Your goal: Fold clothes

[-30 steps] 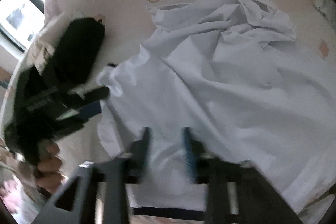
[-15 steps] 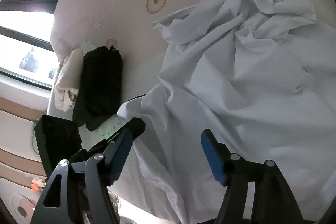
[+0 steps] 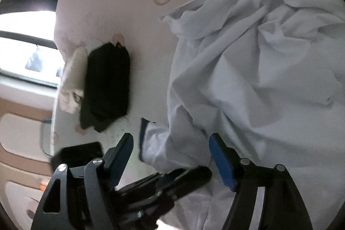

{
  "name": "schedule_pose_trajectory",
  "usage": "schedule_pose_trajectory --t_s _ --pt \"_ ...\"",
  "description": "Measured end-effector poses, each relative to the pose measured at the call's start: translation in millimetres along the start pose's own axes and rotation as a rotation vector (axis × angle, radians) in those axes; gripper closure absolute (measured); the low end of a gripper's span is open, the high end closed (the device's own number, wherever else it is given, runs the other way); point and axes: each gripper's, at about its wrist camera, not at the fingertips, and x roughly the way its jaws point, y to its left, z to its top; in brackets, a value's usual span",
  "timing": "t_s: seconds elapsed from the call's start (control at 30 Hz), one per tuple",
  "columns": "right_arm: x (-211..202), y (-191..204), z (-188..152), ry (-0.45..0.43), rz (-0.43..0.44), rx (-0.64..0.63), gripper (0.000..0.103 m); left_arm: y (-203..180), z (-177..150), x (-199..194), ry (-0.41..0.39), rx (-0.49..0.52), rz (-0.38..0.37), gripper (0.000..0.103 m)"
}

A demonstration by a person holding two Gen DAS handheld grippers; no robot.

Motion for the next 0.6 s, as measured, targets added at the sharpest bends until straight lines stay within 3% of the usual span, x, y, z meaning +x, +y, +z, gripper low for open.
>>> schedule_pose_trajectory --t_s 0.07,0.17,0.23,0.3,0.37,0.43,0.6 --pt "6.6 2.2 -3.6 0.012 -0.086 -0.041 0.066 -1.3 -0.4 -4.8 0.004 0.020 0.034 0.085" --pt "14.7 3.3 -7.2 0.033 -0.145 -0.051 0.074 -1.7 -2.3 -11.5 0.036 0.026 0.104 0.084" --pt "18.0 1.1 -8.6 0.045 -0.134 -0.026 0.074 -0.7 -4.1 -20.2 0.043 0.028 0.149 0.080" --pt "17.5 -1.0 -9.7 0.039 -0.154 -0.025 0.074 -1.1 -6.6 -33.0 0.024 0.034 0.190 0.064" --pt "16.1 -2.6 -10.6 0.039 -0.160 -0.022 0.074 -1.2 -8.2 -48.1 -0.006 0.054 0.225 0.041" --pt "15.0 -5.9 -11.1 0.039 -0.150 -0.001 0.074 -0.2 -6.9 -60.3 -0.044 0.066 0.253 0.039" --pt "8.4 -13.7 -13.8 0.032 -0.142 0.009 0.074 9.6 6.5 -59.9 -0.046 0.086 0.280 0.039"
